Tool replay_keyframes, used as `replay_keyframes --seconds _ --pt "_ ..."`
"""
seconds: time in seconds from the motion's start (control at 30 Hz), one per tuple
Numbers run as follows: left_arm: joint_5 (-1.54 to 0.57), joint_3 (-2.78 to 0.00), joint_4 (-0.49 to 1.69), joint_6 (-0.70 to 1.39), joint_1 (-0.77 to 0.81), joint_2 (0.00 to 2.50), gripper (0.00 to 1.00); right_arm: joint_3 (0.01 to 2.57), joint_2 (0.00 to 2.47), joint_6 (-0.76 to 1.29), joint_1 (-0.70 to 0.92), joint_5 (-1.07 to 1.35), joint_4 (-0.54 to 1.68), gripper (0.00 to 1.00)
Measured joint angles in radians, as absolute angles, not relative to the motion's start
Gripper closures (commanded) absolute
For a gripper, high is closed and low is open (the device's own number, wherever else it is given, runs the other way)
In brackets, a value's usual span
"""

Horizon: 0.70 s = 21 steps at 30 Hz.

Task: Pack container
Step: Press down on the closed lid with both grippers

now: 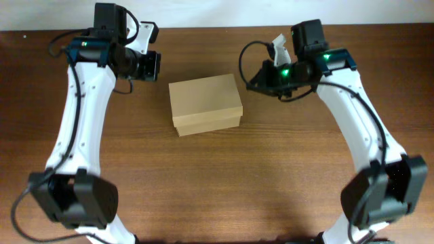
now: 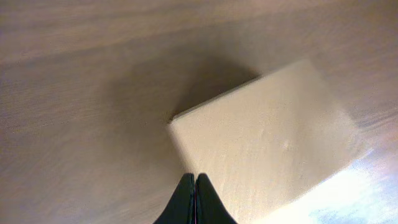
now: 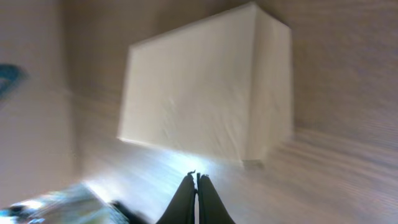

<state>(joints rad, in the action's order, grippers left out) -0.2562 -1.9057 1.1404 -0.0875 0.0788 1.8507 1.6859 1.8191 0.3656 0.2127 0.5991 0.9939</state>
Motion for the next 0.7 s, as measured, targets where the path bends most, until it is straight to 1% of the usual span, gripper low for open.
replay_keyframes --seconds 0.13,0.3,0.5,0.7 --pt "-0.187 -1.894 1.163 -0.090 0.116 1.832 0.98 1.687 1.802 0.330 0.295 0.469 1.052 0.96" --pt "-0.160 -1.760 1.118 -0.090 0.157 1.832 0.98 1.687 1.810 0.310 0.371 0.349 1.056 0.96" --pt "-0.172 -1.589 1.016 -0.090 0.196 1.834 0.98 1.687 1.818 0.305 0.380 0.288 1.056 0.96" --pt "-0.179 -1.554 0.978 -0.090 0.228 1.837 0.98 1.687 1.866 0.302 0.381 0.266 1.034 0.96"
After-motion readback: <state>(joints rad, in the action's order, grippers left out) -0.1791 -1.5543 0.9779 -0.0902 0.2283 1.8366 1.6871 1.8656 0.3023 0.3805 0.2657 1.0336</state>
